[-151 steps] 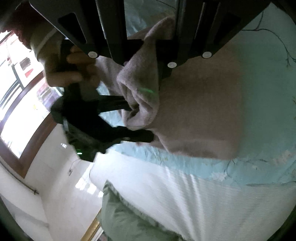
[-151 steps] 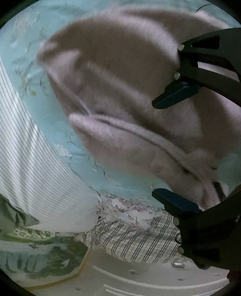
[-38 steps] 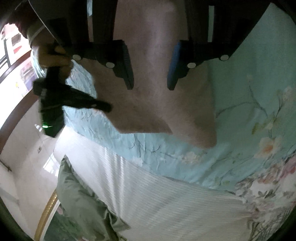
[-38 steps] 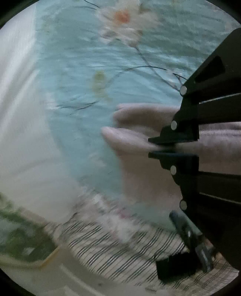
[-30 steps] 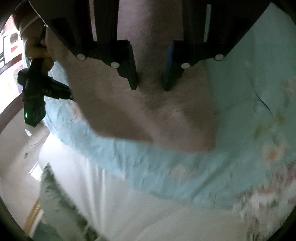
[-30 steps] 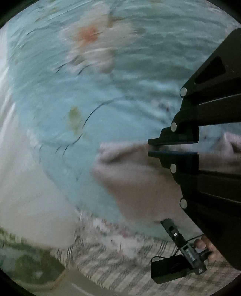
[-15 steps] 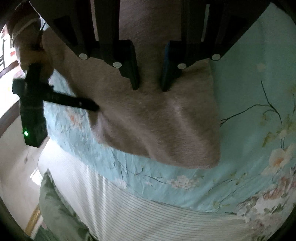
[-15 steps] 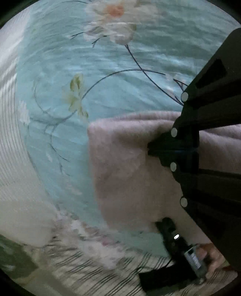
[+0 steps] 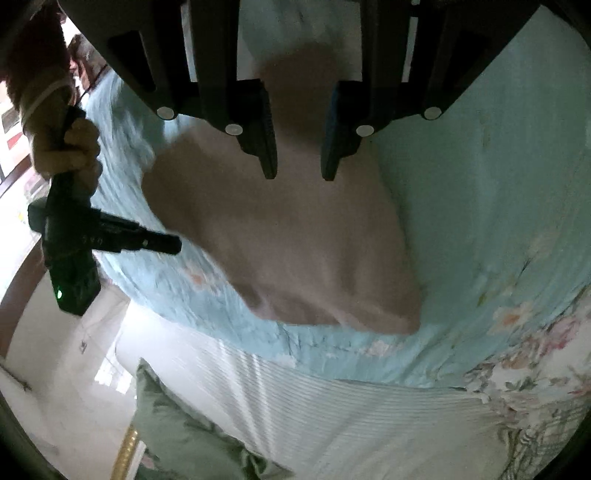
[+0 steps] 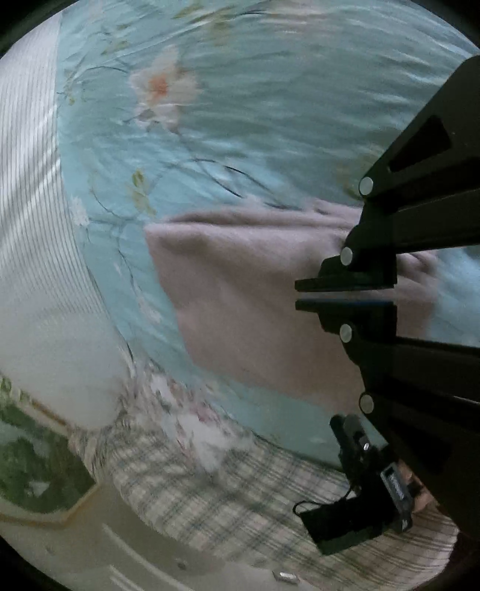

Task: Fold small clothes

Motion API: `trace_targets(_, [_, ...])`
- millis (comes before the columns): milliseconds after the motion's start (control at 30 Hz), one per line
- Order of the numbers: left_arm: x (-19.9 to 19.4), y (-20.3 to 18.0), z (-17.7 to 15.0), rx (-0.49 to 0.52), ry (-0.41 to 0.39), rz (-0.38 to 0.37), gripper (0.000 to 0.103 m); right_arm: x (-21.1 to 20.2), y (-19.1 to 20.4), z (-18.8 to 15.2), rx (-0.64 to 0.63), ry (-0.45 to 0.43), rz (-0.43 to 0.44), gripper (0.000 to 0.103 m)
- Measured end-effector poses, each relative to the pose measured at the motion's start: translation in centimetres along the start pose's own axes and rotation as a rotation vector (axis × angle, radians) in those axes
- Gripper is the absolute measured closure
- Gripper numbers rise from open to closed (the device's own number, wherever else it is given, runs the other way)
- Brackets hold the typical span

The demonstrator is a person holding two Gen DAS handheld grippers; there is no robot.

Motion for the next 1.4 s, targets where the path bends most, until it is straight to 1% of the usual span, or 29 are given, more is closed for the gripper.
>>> trace_targets(33, [-0.8, -0.7, -1.4, 0.002, 0.003, 0.032, 0.066, -0.4, 0.1, -1.0, -0.005, 0.003, 0.008, 0.094])
trace_targets(67, [-1.3, -1.1, -2.3, 0.003, 0.003, 0.054, 0.061, -0.7, 0.0, -1.9, -0.013, 0.0, 0.005, 0.08])
trace_targets(100, [-1.8, -1.6, -3.1, 0.006, 0.002, 0.075, 0.055, -1.1, -0.1, -2.5, -0.022, -0.01, -0.008, 0.06])
trace_targets(167, [-2.6, -2.7, -4.7, 0.021, 0.004, 0.11, 0.051, -2.0, -0.3, -3.7, -0.049, -0.05, -0.035, 0.042])
trace_targets(200, [-2.8, -3.1, -5.2, 0.026, 0.005, 0.116, 0.049, -2.5, -0.4, -4.0, -0.064, -0.071, -0.048, 0.041])
trace_targets(267, [-2.6, -3.6, -5.6, 0.033, 0.01, 0.123, 0.046, -2.8, -0.6, -4.6, -0.084, -0.087, -0.068, 0.041])
trace_targets(367, [-1.7, -3.9, -5.5, 0.053, 0.023, 0.152, 0.046, -2.2, -1.3, -4.6, -0.076, -0.073, -0.094, 0.041])
trace_targets(400, [-1.3, -3.7, -5.4, 0.056, 0.029, 0.17, 0.046, -1.7, -1.4, -4.6, -0.075, -0.063, -0.093, 0.043])
trace_targets(433, [-0.6, -3.4, -5.3, 0.058, 0.042, 0.197, 0.047, -1.3, -1.6, -4.8, -0.078, -0.048, -0.09, 0.049])
trace_targets(467, [0.1, -3.1, -5.4, 0.059, 0.066, 0.231, 0.049, -0.7, -1.7, -5.2, -0.082, -0.019, -0.09, 0.078])
trace_targets(500, [1.1, -2.5, -5.5, 0.057, 0.109, 0.285, 0.065, 0.0, -1.8, -5.5, -0.085, 0.018, -0.101, 0.094])
trace_targets(533, [1.8, -1.7, -5.9, 0.045, 0.161, 0.34, 0.077, 0.0, -1.9, -5.7, -0.084, 0.018, -0.103, 0.094])
trace_targets(567, [1.7, -1.4, -6.0, 0.021, 0.159, 0.337, 0.077, -0.4, -1.9, -5.6, -0.088, 0.002, -0.097, 0.094])
trace_targets(600, [1.2, -1.2, -6.0, -0.007, 0.14, 0.325, 0.08, -0.6, -2.0, -5.6, -0.092, -0.005, -0.105, 0.094])
trace_targets(633, [0.9, -1.1, -6.1, -0.012, 0.138, 0.331, 0.08, -0.7, -2.4, -5.6, -0.099, -0.005, -0.132, 0.094])
trace_targets(733, [1.2, -1.5, -6.7, 0.015, 0.154, 0.356, 0.08, 0.4, -4.3, -5.9, -0.088, 0.034, -0.193, 0.094])
trace_targets(800, [1.1, -2.1, -6.7, 0.055, 0.158, 0.381, 0.08, 0.9, -4.9, -6.2, -0.073, 0.046, -0.186, 0.095])
trace_targets(833, [1.0, -2.2, -6.7, 0.061, 0.161, 0.373, 0.08, 0.7, -4.8, -6.2, -0.071, 0.041, -0.185, 0.094])
trace_targets(867, [0.9, -2.1, -6.7, 0.058, 0.162, 0.357, 0.079, 0.4, -4.6, -6.2, -0.072, 0.041, -0.183, 0.089])
trace_targets(900, [0.6, -2.0, -6.8, 0.049, 0.161, 0.329, 0.079, -0.3, -4.4, -6.0, -0.074, 0.034, -0.189, 0.08])
trace_targets(967, [-0.7, -1.7, -7.2, 0.032, 0.148, 0.26, 0.079, -2.1, -4.1, -5.6, -0.069, -0.002, -0.191, 0.072])
trace_targets(1067, [-3.6, -1.7, -6.4, 0.022, 0.063, 0.18, 0.079, -4.6, -2.8, -4.7, -0.071, -0.067, -0.145, 0.072])
trace_targets(1133, [-4.9, -2.0, -5.1, 0.012, -0.001, 0.103, 0.079, -5.1, -0.7, -4.2, -0.093, -0.092, -0.083, 0.072])
trace_targets(1200, [-5.2, -2.6, -3.1, 0.012, -0.06, 0.041, 0.079, -4.1, 1.3, -4.2, -0.12, -0.071, -0.026, 0.072])
trace_targets(1233, [-4.9, -2.9, -2.4, 0.017, -0.071, 0.018, 0.079, -2.9, 2.1, -4.4, -0.141, -0.048, -0.009, 0.072])
trace_targets(1267, [-4.2, -3.6, -1.7, 0.036, -0.079, -0.015, 0.079, -1.6, 2.3, -4.4, -0.157, -0.035, -0.031, 0.072])
trace_targets(1333, [-2.4, -4.1, -1.2, 0.065, -0.07, -0.03, 0.079, 0.6, 1.1, -4.4, -0.149, -0.016, -0.095, 0.072])
trace_targets(1367, [-0.9, -4.1, -1.5, 0.073, -0.031, -0.039, 0.079, 1.6, -0.1, -4.3, -0.129, -0.002, -0.13, 0.072])
trace_targets(1400, [0.6, -4.0, -2.0, 0.073, 0.016, -0.04, 0.079, 2.5, -1.7, -4.4, -0.1, 0.012, -0.167, 0.078])
Point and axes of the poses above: each gripper's, at about its wrist camera, not at the fingertips, and x roughly the way its jaws point, y to its left, z to its top, the point moved 6 cm from there along x, roughly the way its jaws point, and after that the axes turned 14 degrees about x, right-handed, at the moved point
